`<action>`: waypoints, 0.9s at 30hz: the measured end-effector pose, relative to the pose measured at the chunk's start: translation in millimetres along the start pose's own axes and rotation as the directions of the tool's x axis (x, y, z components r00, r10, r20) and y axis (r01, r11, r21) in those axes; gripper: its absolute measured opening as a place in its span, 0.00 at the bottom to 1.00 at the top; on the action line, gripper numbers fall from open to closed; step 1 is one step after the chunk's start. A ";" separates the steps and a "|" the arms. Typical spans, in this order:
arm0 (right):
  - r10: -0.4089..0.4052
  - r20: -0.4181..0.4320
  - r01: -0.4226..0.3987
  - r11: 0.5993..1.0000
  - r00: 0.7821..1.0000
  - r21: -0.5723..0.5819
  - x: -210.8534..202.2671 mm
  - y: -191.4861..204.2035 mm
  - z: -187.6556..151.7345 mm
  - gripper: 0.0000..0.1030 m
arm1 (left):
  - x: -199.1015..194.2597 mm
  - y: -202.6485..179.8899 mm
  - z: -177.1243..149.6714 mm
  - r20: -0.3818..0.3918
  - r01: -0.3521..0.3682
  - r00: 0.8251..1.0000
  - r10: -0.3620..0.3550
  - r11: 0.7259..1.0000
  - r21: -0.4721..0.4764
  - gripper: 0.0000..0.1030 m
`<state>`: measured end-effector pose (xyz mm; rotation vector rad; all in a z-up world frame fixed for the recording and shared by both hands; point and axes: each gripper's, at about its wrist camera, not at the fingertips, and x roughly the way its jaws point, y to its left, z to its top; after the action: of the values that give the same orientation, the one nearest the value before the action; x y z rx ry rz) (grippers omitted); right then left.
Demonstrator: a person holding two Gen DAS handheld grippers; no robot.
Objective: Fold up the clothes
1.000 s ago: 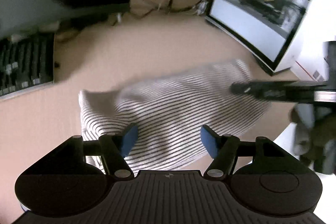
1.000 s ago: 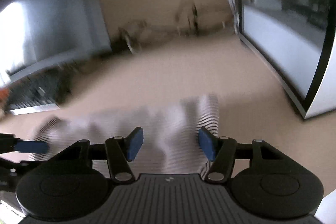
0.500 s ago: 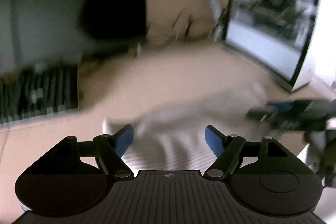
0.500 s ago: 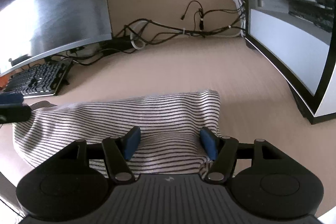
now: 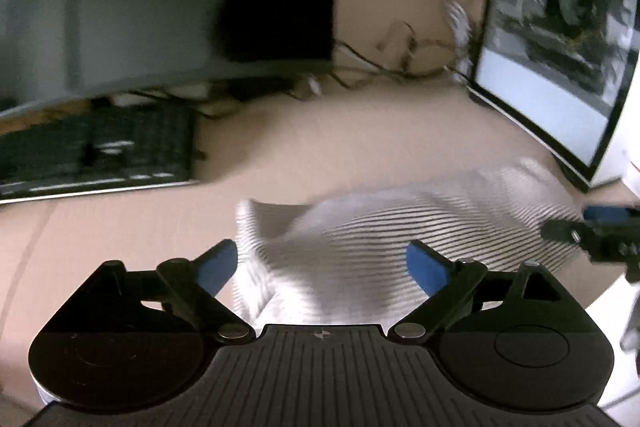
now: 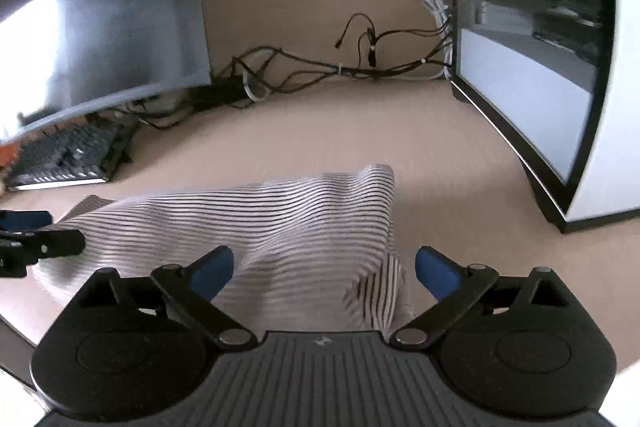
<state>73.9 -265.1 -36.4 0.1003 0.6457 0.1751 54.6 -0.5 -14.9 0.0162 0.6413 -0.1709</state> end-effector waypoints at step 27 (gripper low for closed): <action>-0.040 0.183 0.012 0.988 0.982 0.152 -255.6 29.5 -89.0 1.00 | -224.0 -94.6 -68.2 0.089 -0.094 0.991 0.100 0.993 -0.072 1.00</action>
<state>-184.4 -282.1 47.8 0.2511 0.4731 0.0901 -177.8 -54.8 67.6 -0.0256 0.5526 -0.0551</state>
